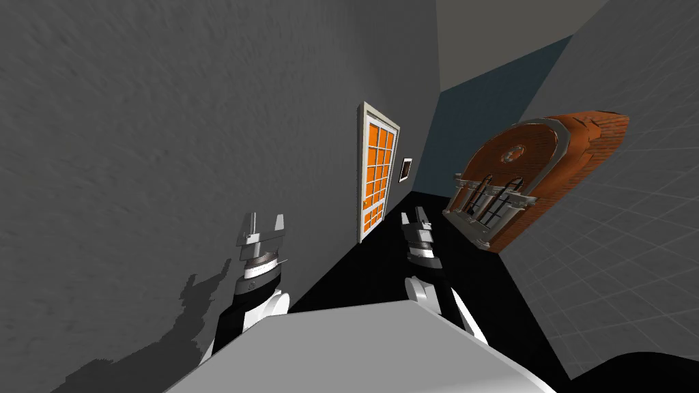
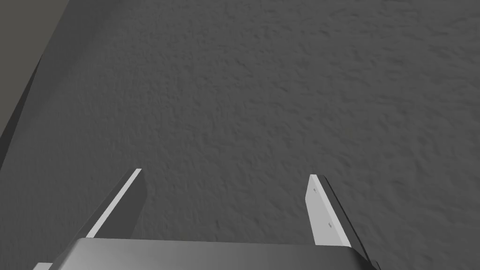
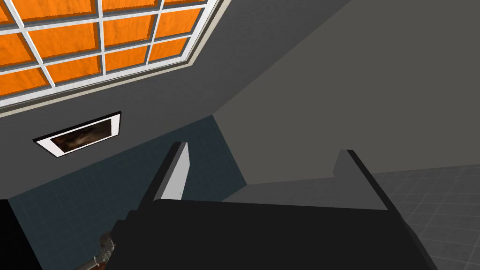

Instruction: Pull the door open

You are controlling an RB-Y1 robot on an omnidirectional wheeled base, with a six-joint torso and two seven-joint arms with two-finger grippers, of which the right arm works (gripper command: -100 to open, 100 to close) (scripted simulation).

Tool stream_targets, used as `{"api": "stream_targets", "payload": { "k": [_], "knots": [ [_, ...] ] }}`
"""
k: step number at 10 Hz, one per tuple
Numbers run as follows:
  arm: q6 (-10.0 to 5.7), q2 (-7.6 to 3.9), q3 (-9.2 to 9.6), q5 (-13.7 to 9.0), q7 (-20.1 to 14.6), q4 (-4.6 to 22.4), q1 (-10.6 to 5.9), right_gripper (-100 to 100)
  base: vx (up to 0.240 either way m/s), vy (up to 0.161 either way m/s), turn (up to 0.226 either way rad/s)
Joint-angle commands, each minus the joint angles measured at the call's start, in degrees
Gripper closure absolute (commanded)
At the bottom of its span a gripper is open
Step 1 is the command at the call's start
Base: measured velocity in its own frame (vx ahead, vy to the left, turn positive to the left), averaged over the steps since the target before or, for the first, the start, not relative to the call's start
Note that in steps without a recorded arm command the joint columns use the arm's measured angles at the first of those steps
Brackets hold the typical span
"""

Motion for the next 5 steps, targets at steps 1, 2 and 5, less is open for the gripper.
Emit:
{"api": "stream_targets", "payload": {
  "k": [1,2,5],
  "knots": [
    [0.24,-0.28,-0.08,-0.51,0.26,0.23,-0.06,-100,-0.167,-0.001,0.074],
    [0.35,-0.41,-0.12,-0.76,0.38,0.34,-0.08,-100,-0.247,0.021,0.034],
    [0.76,-0.89,-0.26,-1.63,0.82,0.73,-0.18,-100,-0.269,0.032,0.033]
  ]
}}
